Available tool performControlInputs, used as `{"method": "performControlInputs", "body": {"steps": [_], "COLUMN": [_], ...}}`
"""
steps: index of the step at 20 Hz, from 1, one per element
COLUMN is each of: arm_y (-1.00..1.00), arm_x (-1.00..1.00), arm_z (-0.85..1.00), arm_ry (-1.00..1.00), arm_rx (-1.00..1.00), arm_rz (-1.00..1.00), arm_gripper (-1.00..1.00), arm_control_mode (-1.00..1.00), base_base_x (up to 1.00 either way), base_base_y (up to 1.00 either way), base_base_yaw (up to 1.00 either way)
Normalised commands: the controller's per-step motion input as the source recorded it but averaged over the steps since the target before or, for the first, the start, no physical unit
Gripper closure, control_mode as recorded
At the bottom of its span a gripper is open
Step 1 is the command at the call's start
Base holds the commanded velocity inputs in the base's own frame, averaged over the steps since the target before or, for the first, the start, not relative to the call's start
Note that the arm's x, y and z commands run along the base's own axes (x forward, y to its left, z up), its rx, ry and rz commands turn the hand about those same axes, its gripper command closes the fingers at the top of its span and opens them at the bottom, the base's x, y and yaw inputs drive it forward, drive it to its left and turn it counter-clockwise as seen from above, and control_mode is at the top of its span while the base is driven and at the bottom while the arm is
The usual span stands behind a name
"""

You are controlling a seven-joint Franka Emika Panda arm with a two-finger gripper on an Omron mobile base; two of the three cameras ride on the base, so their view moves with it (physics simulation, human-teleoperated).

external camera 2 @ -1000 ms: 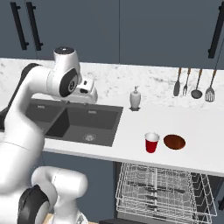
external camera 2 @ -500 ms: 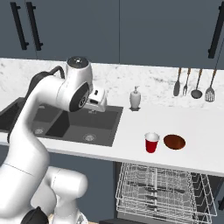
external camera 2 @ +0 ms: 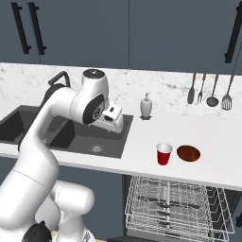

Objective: Pick up the cup and bowl from the counter, place them in the dishwasher, and close the dishwasher door.

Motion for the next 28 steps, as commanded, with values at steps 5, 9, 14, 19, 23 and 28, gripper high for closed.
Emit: {"method": "performControlInputs", "body": {"steps": [5, 9, 14, 19, 23, 28], "arm_y": [-0.87, -0.98, -0.55, -0.39, -0.14, -0.02], "arm_x": [0.19, 0.27, 0.09, 0.42, 0.39, 0.15], "arm_z": [-0.48, -0.07, 0.00, -0.03, 0.00, 0.00], "arm_ry": [0.09, 0.00, 0.00, 0.00, 0.00, 0.00], "arm_rx": [-0.01, 0.01, 0.01, 0.00, 0.00, 0.00], "arm_rz": [-0.02, 0.00, 0.00, 0.03, 0.06, 0.01], "arm_gripper": [-1.00, -1.00, -1.00, -1.00, -1.00, -1.00], "arm_control_mode": [-1.00, -1.00, -1.00, -1.00, -1.00, -1.00], "base_base_x": [0.00, 0.00, 0.00, 0.00, 0.00, 0.00], "base_base_y": [0.00, 0.00, 0.00, 0.00, 0.00, 0.00], "base_base_yaw": [0.00, 0.00, 0.00, 0.00, 0.00, 0.00]}}
